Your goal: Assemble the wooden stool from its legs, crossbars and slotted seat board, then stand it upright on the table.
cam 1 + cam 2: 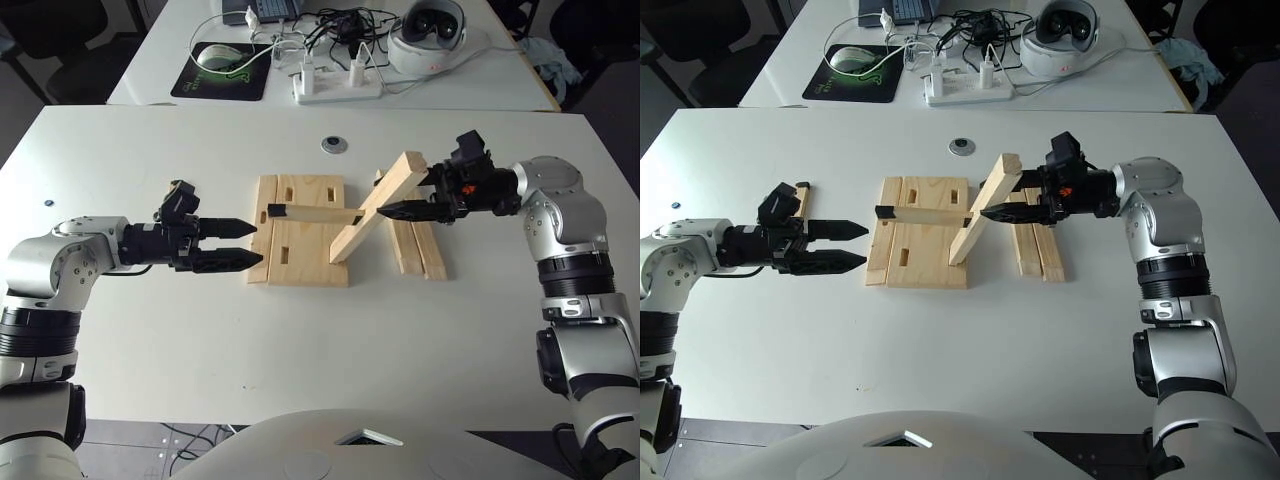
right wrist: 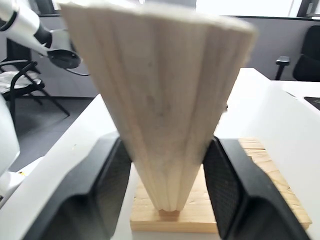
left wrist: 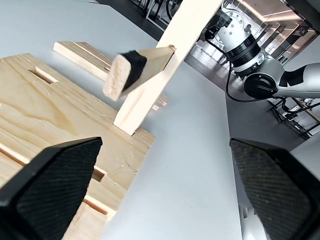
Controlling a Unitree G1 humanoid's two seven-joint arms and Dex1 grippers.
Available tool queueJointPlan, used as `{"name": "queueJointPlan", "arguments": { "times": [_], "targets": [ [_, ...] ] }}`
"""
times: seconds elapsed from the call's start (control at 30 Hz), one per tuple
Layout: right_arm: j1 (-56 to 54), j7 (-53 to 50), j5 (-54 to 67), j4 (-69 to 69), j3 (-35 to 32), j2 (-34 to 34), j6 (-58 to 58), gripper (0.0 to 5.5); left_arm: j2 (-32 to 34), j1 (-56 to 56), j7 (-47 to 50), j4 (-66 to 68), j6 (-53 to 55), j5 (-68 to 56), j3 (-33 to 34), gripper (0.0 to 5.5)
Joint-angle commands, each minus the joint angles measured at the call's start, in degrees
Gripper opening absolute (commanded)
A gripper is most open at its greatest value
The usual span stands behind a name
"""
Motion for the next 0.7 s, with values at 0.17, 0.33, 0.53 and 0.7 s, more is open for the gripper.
{"name": "queueJointPlan", "arguments": {
  "times": [0.17,0.33,0.53,0.7],
  "targets": [
    [2.99,-10.85,-10.15,-2.6,4.68,-1.33,1.42,2.06,-0.47,1.93,2.7,-2.6,-0.36,-0.28,1.87,4.73],
    [10.39,-19.09,-11.05,-13.57,5.41,-2.22,4.26,2.06,-0.43,4.59,4.36,-4.51,0.12,-1.12,3.9,4.73],
    [13.34,-22.27,-9.8,-18.64,7.32,-4.14,8.47,2.06,-0.84,6.18,5.97,-5.6,0.66,-2.13,5.36,4.73],
    [6.6,-21.17,-9.33,-16.49,8.96,-6.58,14.01,2.05,-2.3,7.86,8.14,-6.95,0.36,-3.0,6.56,4.73]
  ]
}}
